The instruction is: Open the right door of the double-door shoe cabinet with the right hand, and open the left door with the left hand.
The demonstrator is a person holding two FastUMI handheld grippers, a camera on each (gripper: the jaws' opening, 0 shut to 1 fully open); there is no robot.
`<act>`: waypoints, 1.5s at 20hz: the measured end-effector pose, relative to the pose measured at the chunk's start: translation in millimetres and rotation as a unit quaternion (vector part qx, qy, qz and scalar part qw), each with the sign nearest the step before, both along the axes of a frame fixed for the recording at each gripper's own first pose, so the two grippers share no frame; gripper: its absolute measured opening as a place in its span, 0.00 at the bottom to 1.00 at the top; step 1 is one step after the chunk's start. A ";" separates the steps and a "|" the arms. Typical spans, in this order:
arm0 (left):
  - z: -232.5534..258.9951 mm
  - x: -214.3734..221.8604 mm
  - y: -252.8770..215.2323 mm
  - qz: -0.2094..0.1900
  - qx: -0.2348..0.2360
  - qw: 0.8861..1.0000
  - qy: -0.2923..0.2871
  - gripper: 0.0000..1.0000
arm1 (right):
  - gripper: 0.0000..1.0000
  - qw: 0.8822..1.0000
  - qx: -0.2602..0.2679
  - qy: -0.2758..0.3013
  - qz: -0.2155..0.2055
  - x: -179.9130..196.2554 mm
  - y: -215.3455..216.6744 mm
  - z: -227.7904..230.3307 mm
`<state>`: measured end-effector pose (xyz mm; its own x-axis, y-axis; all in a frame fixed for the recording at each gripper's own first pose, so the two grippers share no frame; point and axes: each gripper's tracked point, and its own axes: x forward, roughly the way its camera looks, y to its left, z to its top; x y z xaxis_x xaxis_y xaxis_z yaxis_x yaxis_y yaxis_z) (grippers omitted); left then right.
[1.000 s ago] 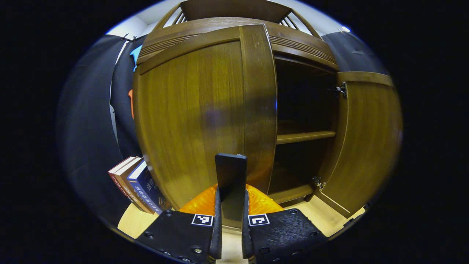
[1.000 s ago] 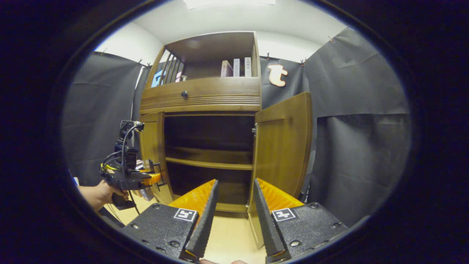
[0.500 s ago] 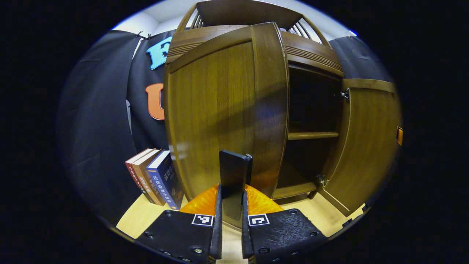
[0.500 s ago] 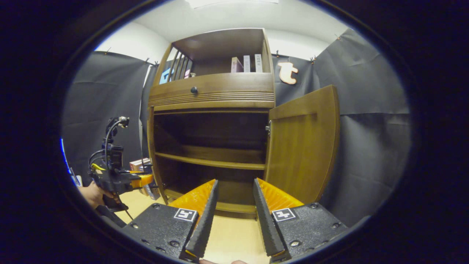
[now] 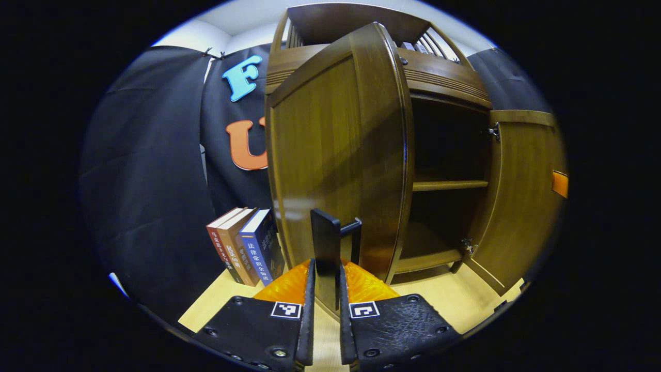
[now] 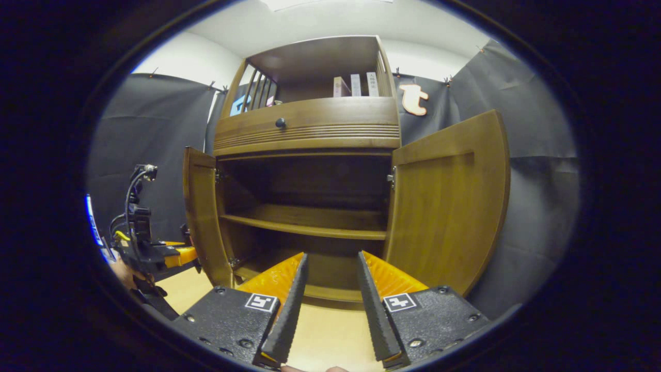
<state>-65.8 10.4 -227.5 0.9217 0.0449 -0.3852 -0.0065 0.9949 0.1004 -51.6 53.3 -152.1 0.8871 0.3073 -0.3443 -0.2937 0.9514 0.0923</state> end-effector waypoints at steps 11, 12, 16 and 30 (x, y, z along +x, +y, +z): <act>3.6 -21.1 57.4 0.056 0.028 0.998 -0.002 0.19 | 0.65 1.000 0.015 0.017 0.011 9.1 18.1 -10.1; 4.6 -23.8 62.8 0.063 0.028 0.998 -0.002 0.19 | 0.65 1.000 0.015 0.017 0.012 9.6 19.2 -10.2; 5.3 -27.1 81.0 0.081 0.003 0.997 -0.009 0.19 | 0.67 1.000 0.014 0.018 0.019 10.3 26.8 -11.0; -3.5 -70.4 127.5 0.137 0.028 0.990 0.024 0.11 | 0.67 0.999 0.015 0.010 0.048 8.6 44.6 -4.4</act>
<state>-136.2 138.0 -231.0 0.8524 0.3138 -0.4182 -0.2698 0.9491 0.1624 -42.9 97.9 -156.5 0.8462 0.4013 -0.3506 -0.3813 0.9156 0.1277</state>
